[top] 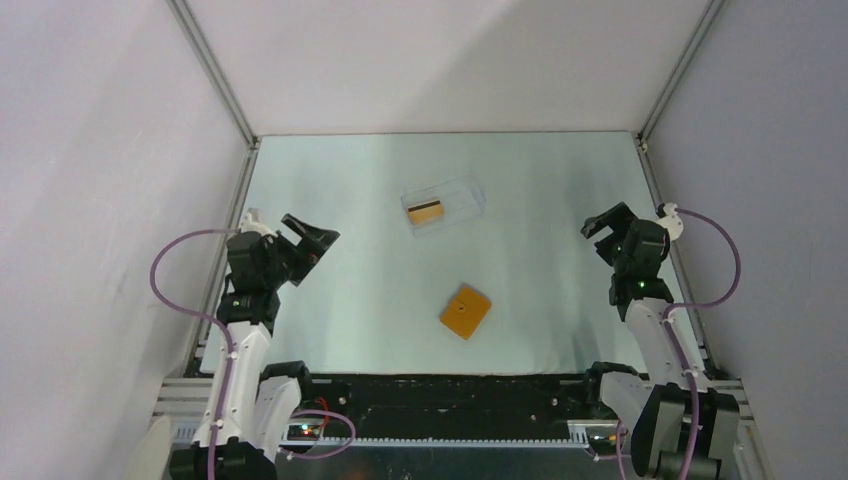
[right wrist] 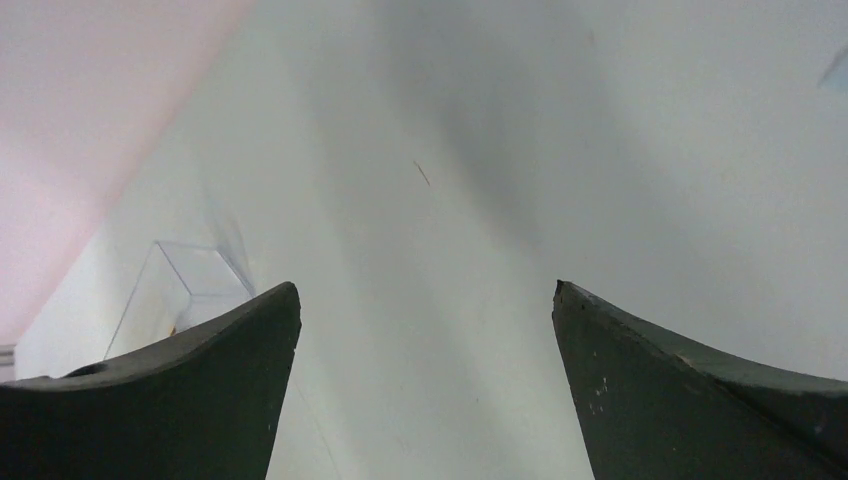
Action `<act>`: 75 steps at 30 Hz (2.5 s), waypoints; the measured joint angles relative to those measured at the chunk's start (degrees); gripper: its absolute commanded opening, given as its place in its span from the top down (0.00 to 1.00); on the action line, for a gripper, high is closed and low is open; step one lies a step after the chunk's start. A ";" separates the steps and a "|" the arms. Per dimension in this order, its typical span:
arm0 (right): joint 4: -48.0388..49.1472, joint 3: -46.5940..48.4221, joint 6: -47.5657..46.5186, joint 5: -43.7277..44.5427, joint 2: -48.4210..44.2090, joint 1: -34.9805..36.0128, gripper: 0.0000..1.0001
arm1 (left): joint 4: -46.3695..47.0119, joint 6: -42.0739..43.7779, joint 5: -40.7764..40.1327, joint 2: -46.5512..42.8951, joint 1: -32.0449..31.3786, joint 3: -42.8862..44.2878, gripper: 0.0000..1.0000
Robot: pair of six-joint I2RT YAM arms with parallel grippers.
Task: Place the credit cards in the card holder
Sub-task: Pick up the card holder from the center of the board.
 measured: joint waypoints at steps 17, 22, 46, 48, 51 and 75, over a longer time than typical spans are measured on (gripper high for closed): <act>-21.27 0.15 4.55 -23.63 1.64 -8.76 0.01 | 0.17 2.03 6.21 9.11 -11.19 0.13 0.00; -27.30 0.09 2.54 -27.80 4.74 -5.62 0.01 | 0.00 1.68 2.01 15.69 -25.33 0.61 0.00; 3.69 -12.15 35.34 -39.19 19.15 31.15 0.22 | 19.58 -9.27 3.28 54.71 -49.75 12.90 0.38; 10.45 -11.04 37.81 -40.19 24.70 32.72 0.28 | 21.03 -10.38 3.56 55.56 -49.96 12.83 0.44; 19.87 -10.45 40.13 -42.73 31.39 33.99 0.32 | 22.88 -11.17 2.89 55.71 -49.90 12.00 0.59; 4.46 -3.65 26.29 -34.82 4.09 34.77 1.00 | 29.70 -16.00 -0.02 28.33 -50.49 0.81 0.34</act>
